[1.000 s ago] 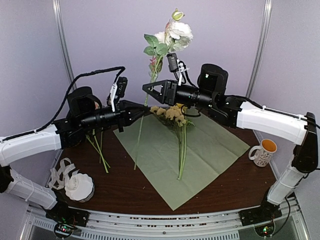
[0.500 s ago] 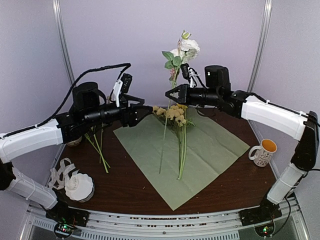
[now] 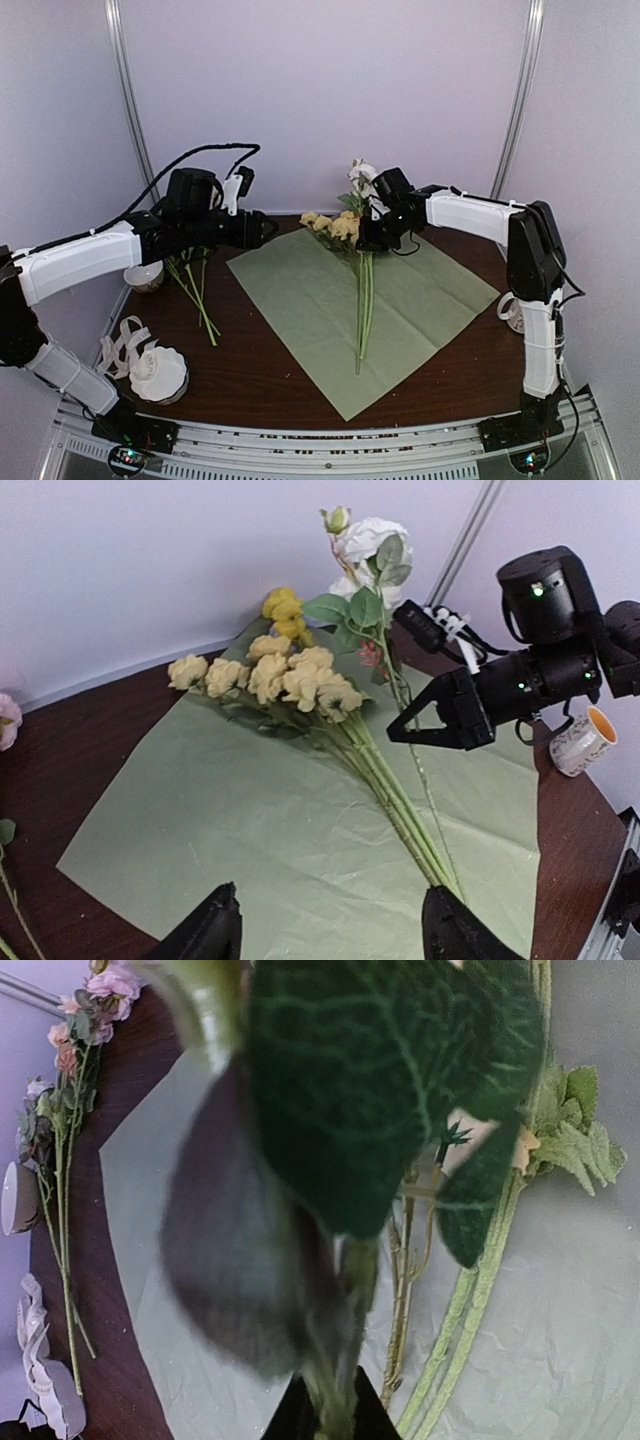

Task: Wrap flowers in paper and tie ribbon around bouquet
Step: Place the fake flower on the flattened wrapping paper, then pick up the fake flower from the corner of the board.

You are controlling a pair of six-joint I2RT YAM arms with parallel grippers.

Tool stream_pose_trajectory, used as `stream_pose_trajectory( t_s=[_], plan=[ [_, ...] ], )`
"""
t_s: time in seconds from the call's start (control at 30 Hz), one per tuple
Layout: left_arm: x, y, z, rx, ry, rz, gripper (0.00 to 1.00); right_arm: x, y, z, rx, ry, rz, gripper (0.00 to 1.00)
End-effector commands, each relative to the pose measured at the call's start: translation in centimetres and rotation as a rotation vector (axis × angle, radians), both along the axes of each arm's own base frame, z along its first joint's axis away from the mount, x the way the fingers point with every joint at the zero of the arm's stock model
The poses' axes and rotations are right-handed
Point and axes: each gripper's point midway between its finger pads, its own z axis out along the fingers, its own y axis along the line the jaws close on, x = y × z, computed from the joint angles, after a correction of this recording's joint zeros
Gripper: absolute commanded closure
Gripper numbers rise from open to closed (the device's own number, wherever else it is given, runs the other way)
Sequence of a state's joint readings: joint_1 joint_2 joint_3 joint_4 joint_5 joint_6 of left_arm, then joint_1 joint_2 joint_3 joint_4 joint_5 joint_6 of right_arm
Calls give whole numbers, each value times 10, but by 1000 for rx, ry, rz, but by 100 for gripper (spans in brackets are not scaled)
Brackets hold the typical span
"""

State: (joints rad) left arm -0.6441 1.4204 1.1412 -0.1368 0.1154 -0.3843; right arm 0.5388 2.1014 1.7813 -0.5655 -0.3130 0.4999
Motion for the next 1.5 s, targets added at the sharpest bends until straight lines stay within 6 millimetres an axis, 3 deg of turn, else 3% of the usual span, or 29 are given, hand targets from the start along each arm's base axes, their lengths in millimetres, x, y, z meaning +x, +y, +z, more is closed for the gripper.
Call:
stream_pose_trajectory(
  t_s=[0.0,0.07,0.17,0.3,0.53,0.77,0.9,1.07,1.17,1.37,1.47],
  plan=[
    [16,21,-19,-14,110,89,36,31,-19,3,-97,-61,-89,82],
    [21,29,-30,-3,142,114,36,40,-23,-5,-138,-67,-106,78],
    [31,43,-48,-9,204,151,36,49,-32,-7,-211,-81,-119,59],
    [50,79,-85,15,325,264,37,47,-44,3,-275,-101,-127,55],
    [94,159,-138,128,431,524,36,6,-38,34,-235,-173,-68,55],
    [115,215,-191,269,553,677,36,-43,-34,31,-260,-191,-6,55],
    [119,217,-217,294,631,649,36,-61,-35,17,-278,-162,24,55],
    [122,211,-239,303,680,620,45,-71,-34,13,-298,-144,51,55],
    [123,211,-245,313,690,615,59,-74,-32,13,-294,-146,55,54],
    [120,212,-244,310,688,617,100,-80,-29,17,-266,-149,65,54],
    [120,208,-229,271,654,609,100,-80,-31,24,-271,-159,64,54]
  ],
)
